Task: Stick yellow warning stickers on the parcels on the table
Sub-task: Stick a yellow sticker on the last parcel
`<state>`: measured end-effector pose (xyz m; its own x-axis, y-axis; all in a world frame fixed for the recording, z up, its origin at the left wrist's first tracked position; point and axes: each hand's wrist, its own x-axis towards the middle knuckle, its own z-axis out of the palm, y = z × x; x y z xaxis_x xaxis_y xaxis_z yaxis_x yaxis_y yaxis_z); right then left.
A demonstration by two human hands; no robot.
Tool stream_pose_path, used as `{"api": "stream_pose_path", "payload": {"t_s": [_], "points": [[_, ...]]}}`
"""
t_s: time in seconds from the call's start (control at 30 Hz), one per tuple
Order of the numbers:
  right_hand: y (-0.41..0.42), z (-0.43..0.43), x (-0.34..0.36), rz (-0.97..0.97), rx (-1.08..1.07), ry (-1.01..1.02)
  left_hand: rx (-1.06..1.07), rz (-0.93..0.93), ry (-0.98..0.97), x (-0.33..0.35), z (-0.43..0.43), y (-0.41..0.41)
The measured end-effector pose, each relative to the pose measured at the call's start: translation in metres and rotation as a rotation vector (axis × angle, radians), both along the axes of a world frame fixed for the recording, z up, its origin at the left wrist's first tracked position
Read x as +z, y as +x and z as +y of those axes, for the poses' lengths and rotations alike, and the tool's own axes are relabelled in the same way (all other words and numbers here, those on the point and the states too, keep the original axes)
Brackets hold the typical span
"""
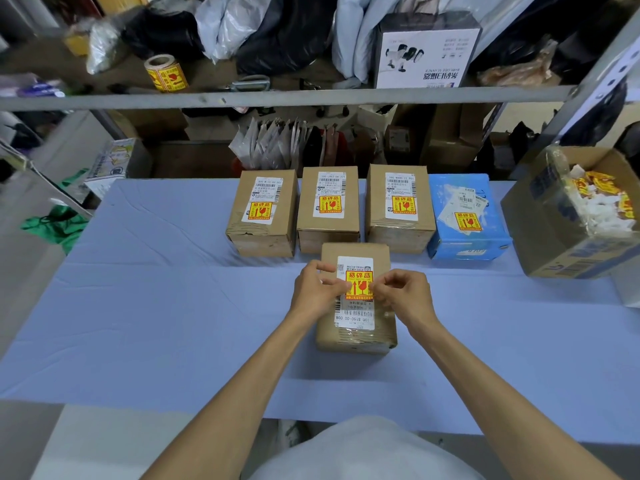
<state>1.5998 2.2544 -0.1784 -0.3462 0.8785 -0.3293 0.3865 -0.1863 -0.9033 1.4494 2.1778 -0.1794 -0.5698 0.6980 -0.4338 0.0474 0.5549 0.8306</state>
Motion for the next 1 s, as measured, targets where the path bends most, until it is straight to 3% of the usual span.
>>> {"api": "stream_pose_path", "payload": {"t_s": [0.7,1.0], "points": [[0.002,-0.012,-0.015,-0.120,0.022,0.057,-0.059,0.136,-0.116,-0.011,-0.011,0.005],[-0.003,-0.014,-0.018,-0.246,0.114,0.245,-0.177,0.280,-0.108,-0.010,-0.010,0.006]]}}
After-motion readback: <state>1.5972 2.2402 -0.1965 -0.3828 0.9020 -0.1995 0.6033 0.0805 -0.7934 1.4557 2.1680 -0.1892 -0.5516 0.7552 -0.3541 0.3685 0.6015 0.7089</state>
